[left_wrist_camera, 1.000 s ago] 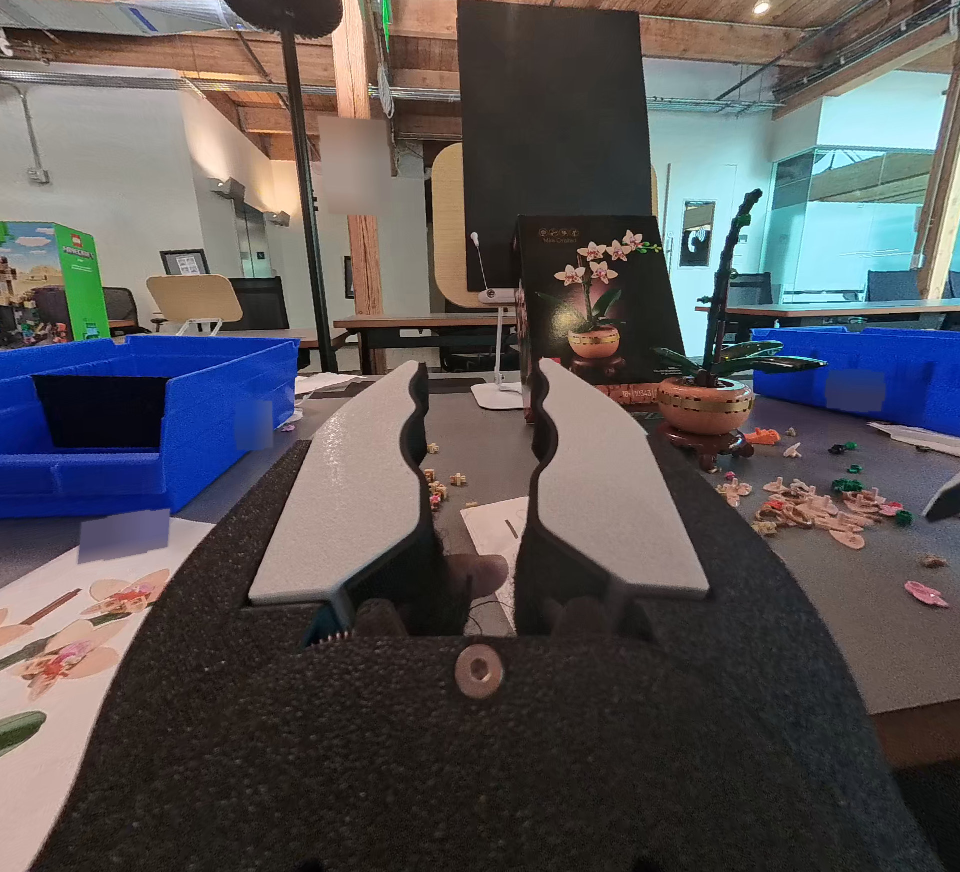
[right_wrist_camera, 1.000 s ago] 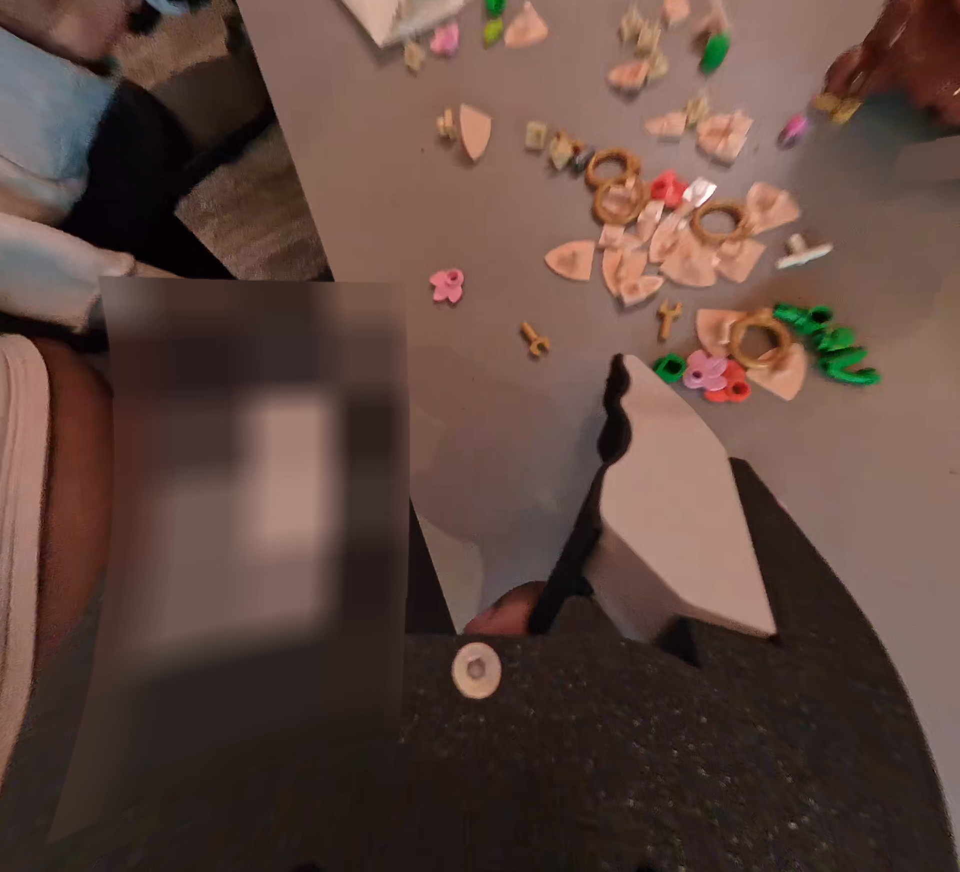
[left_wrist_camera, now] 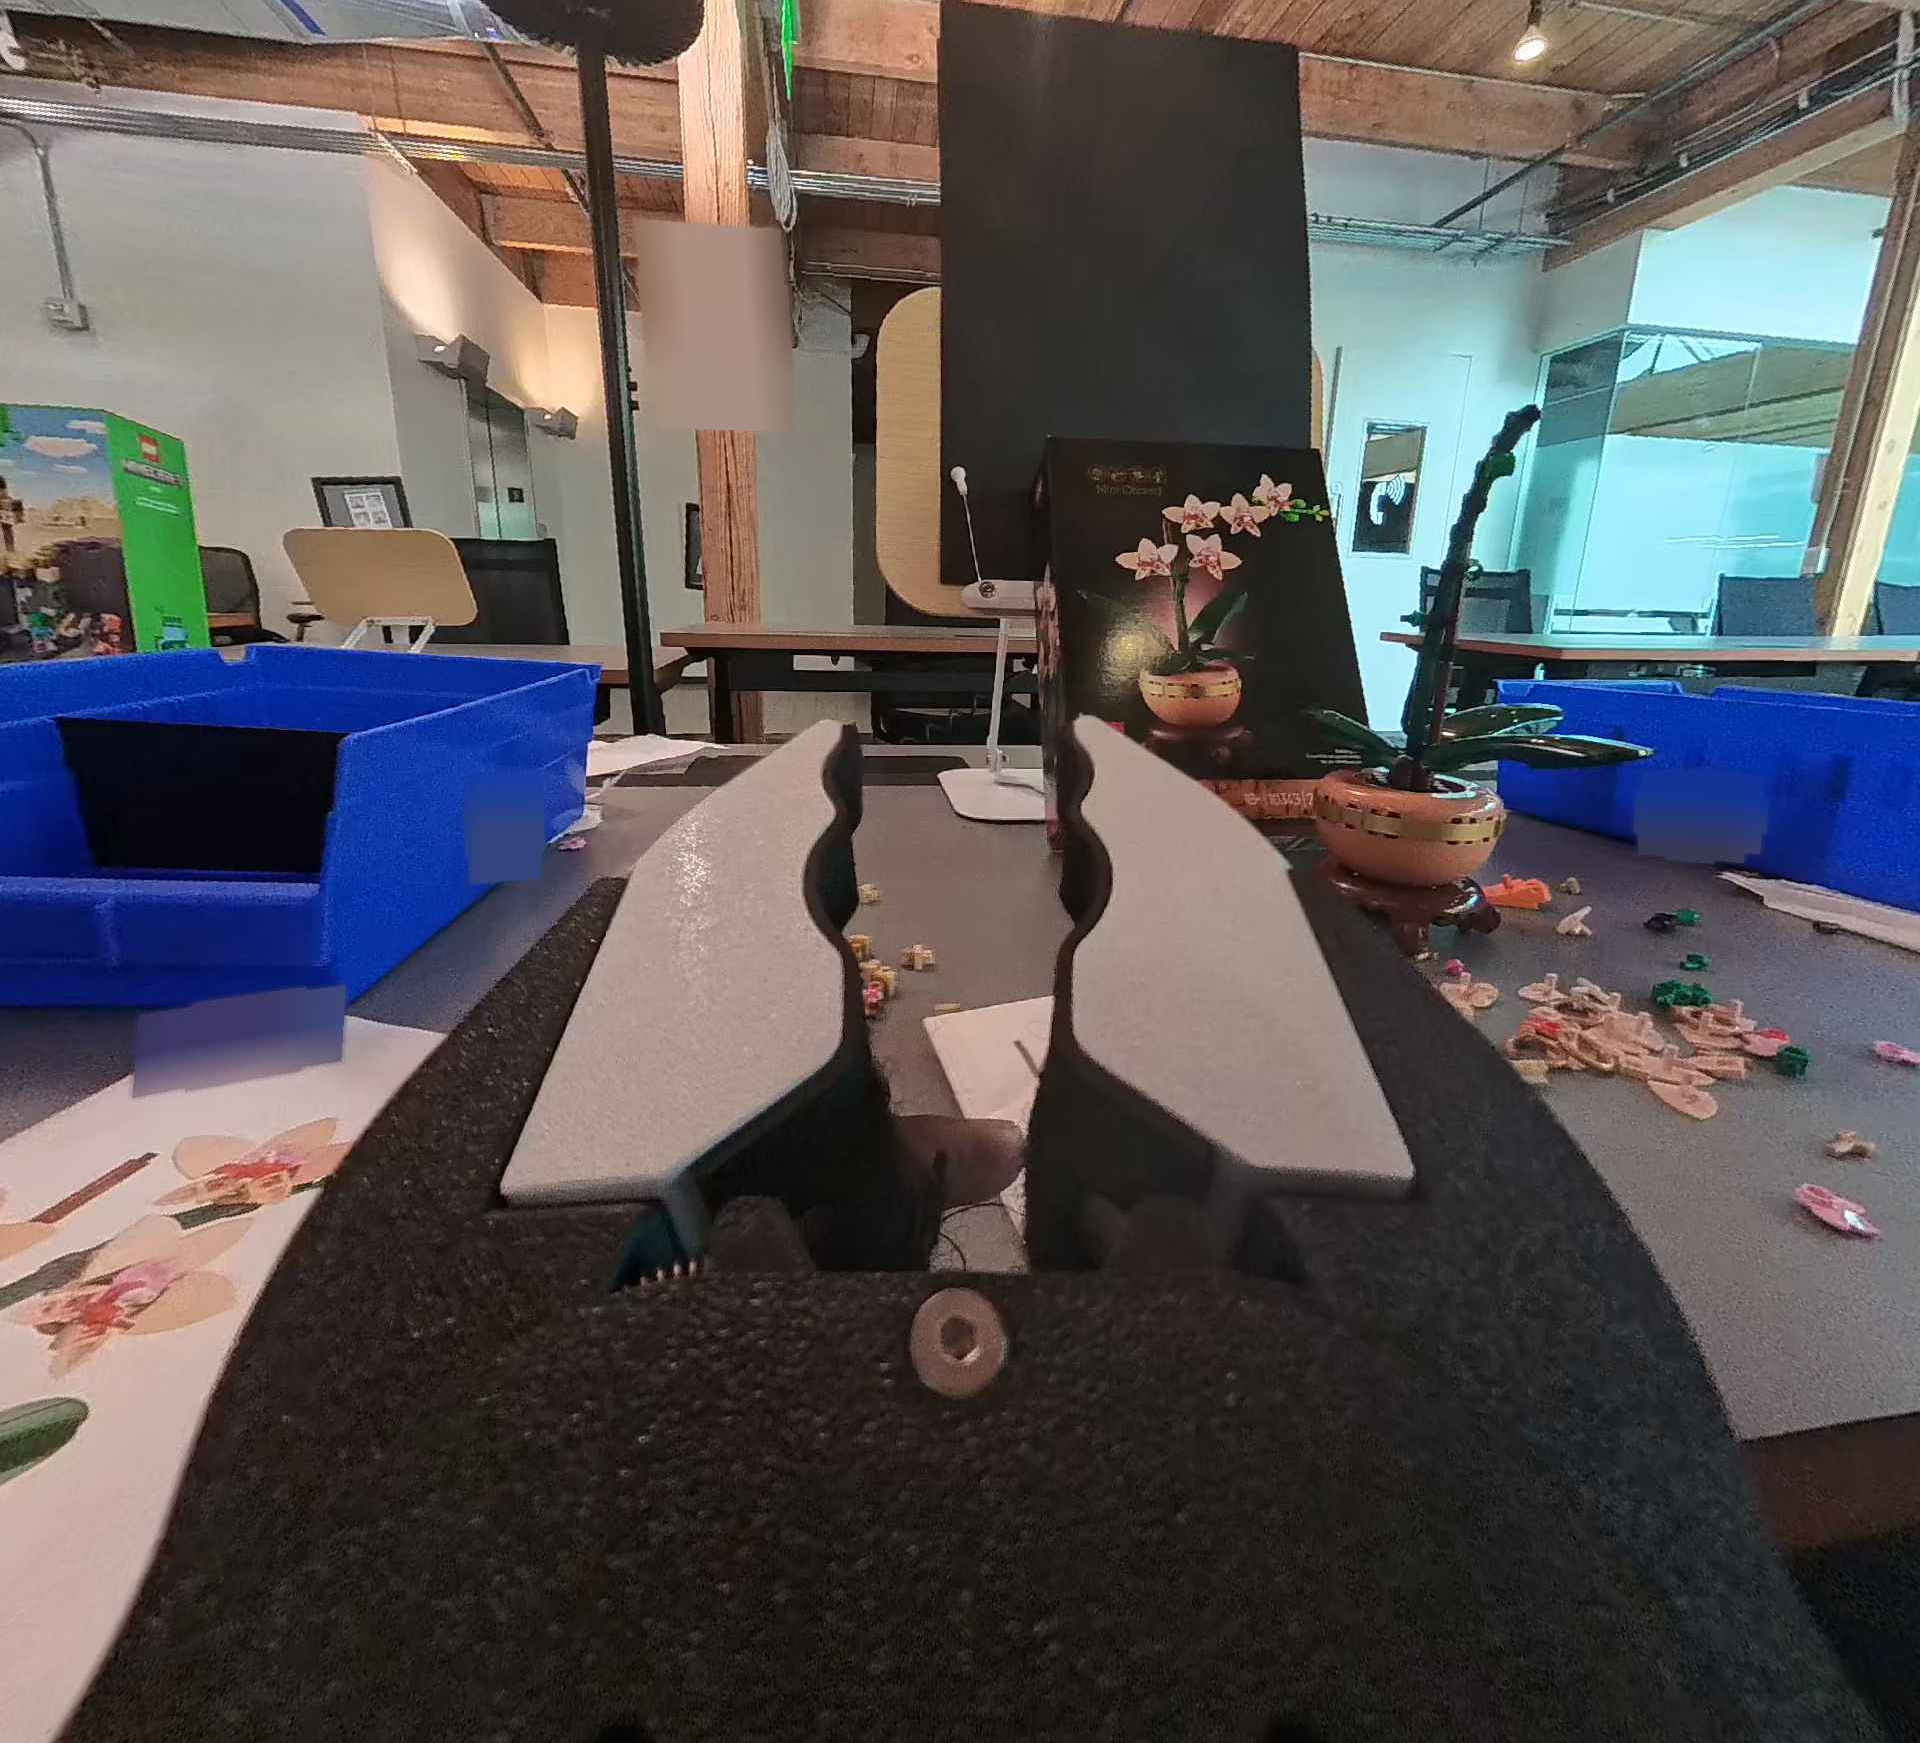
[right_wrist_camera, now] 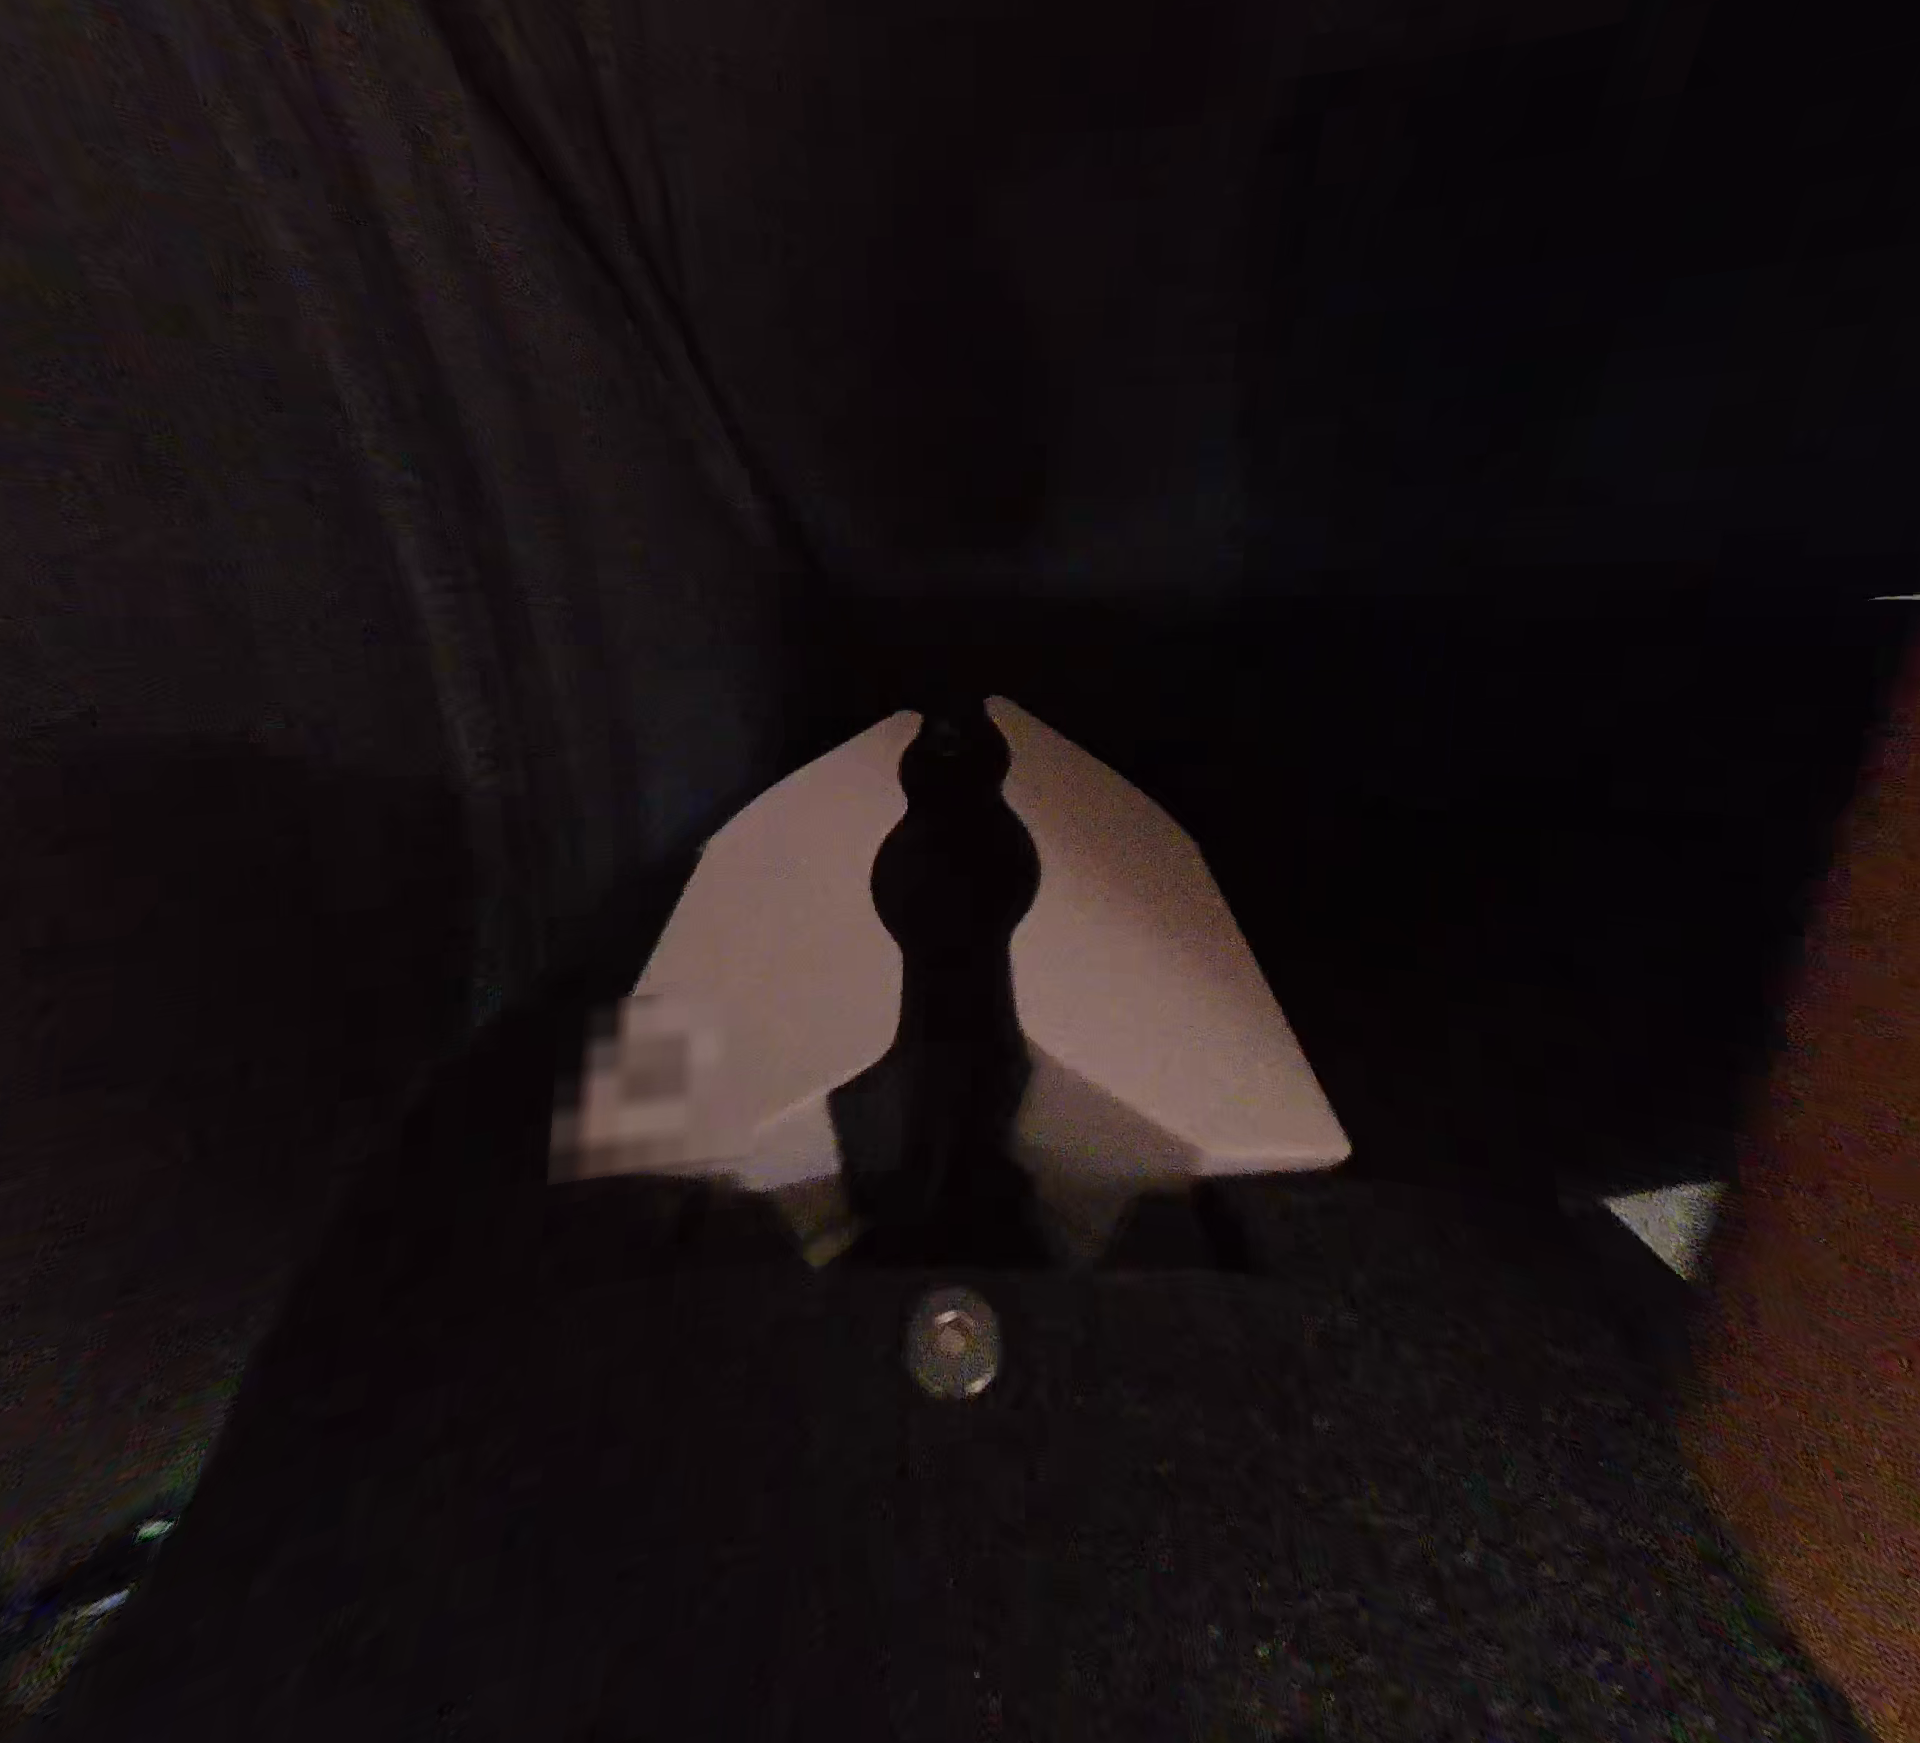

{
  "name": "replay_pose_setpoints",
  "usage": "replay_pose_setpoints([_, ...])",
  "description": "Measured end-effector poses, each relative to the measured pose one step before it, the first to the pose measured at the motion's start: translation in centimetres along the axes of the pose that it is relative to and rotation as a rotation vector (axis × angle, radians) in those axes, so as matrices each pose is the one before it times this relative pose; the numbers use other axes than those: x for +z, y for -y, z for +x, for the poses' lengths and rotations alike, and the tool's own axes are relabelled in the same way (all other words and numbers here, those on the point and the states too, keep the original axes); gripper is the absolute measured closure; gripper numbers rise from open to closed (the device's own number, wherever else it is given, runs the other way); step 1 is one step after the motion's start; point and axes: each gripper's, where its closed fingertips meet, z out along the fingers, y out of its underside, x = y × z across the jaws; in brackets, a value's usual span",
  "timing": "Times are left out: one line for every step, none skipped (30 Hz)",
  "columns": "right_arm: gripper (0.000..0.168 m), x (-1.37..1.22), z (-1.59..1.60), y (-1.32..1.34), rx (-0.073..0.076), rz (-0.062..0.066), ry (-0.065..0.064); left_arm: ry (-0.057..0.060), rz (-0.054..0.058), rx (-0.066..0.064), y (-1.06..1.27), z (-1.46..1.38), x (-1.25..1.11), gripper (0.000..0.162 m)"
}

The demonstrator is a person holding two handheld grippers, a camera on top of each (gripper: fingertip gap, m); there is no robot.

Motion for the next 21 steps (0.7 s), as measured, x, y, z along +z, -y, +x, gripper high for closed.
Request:
replay_pose_setpoints([0.162,-2.11,-0.045,0.935,0.0075,0.0848,-0.022,-0.0037,0.0017,-0.0076,0.024,0.048,0.009,0.127])
replay_pose_setpoints([0.163,-2.339,-0.009,1.349,0.0006,0.0857,-0.0191,-0.0031,0.0003,-0.0042,0.0,0.065,0.01,0.127])
replay_pose_setpoints([0.163,-2.493,0.624,1.685,0.0102,0.0863,-0.042,-0.0029,-0.002,0.0005,-0.038,0.133,0.009,0.127])
replay_pose_setpoints([0.162,-2.497,1.243,1.928,0.0187,0.0917,-0.053,-0.004,-0.0027,0.0038,-0.034,0.173,0.023,0.126])
replay_pose_setpoints([0.162,-2.352,1.79,1.992,0.0251,0.0975,-0.0598,-0.0048,-0.0004,0.0048,0.003,0.186,0.023,0.127])
replay_pose_setpoints([0.164,-2.048,2.415,1.875,0.0376,0.0994,-0.079,-0.0058,0.0025,0.0047,0.047,0.19,-0.03,0.127])
replay_pose_setpoints([0.164,-1.452,2.826,1.261,0.0389,0.0731,-0.0876,-0.0072,0.0027,0.0051,0.075,0.223,-0.033,0.127])
replay_pose_setpoints([0.163,-0.657,2.49,0.19,0.0219,0.0186,-0.0573,-0.0072,0.0008,0.0066,0.024,0.208,0.026,0.127])
replay_pose_setpoints([0.163,0.035,2.139,-0.663,0.0154,-0.0225,-0.0406,-0.0075,-0.0011,0.0084,-0.037,0.244,0.0,0.126])
replay_pose_setpoints([0.158,0.572,1.836,-1.14,0.0087,-0.0318,-0.0374,-0.0086,-0.0009,0.0094,-0.025,0.229,-0.018,0.126])
replay_pose_setpoints([0.147,0.937,0.88,-1.348,0.0035,-0.0395,0.003,-0.0077,0.0019,0.0094,0.006,0.177,-0.009,0.126])
replay_pose_setpoints([0.134,1.1,0.183,-1.65,0.0107,-0.0661,0.0344,-0.006,0.0037,0.0082,0.015,0.178,0.018,0.127])
replay_pose_setpoints([0.121,0.918,0.043,-1.379,0.012,-0.0671,0.0274,-0.0077,0.0011,0.0063,-0.026,0.198,0.049,0.127])
replay_pose_setpoints([0.114,0.523,0.152,-0.645,-0.0036,-0.0271,0.003,-0.0105,-0.0046,0.0053,-0.082,0.149,0.06,0.127])
replay_pose_setpoints([0.114,0.065,0.333,0.08,-0.0235,0.0193,-0.0228,-0.0123,-0.0089,0.0049,-0.171,0.204,0.071,0.127])
replay_pose_setpoints([0.114,-0.198,0.375,0.487,-0.0208,0.044,-0.0284,-0.0149,-0.0101,0.0051,-0.243,0.294,0.088,0.127])
replay_pose_setpoints([0.113,-0.243,0.342,0.529,0.0022,0.0455,-0.0183,-0.0158,-0.0105,0.0073,-0.249,0.314,0.103,0.127])
replay_pose_setpoints([0.109,-0.169,0.081,0.41,0.0212,0.0351,0.0076,-0.0152,-0.0116,0.0104,-0.272,0.28,0.043,0.127])
replay_pose_setpoints([0.101,0.009,0.032,-0.004,0.0169,0.0084,0.0134,-0.0145,-0.0117,0.0119,-0.274,0.271,0.026,0.127])
replay_pose_setpoints([0.091,0.046,0.374,-0.354,-0.0173,-0.0139,-0.0145,-0.0133,-0.0086,0.0102,-0.241,0.277,0.055,0.127])
replay_pose_setpoints([0.084,0.018,0.659,-0.272,-0.0593,-0.005,-0.0466,-0.0219,-0.0024,0.0052,-0.116,0.459,0.052,0.128])
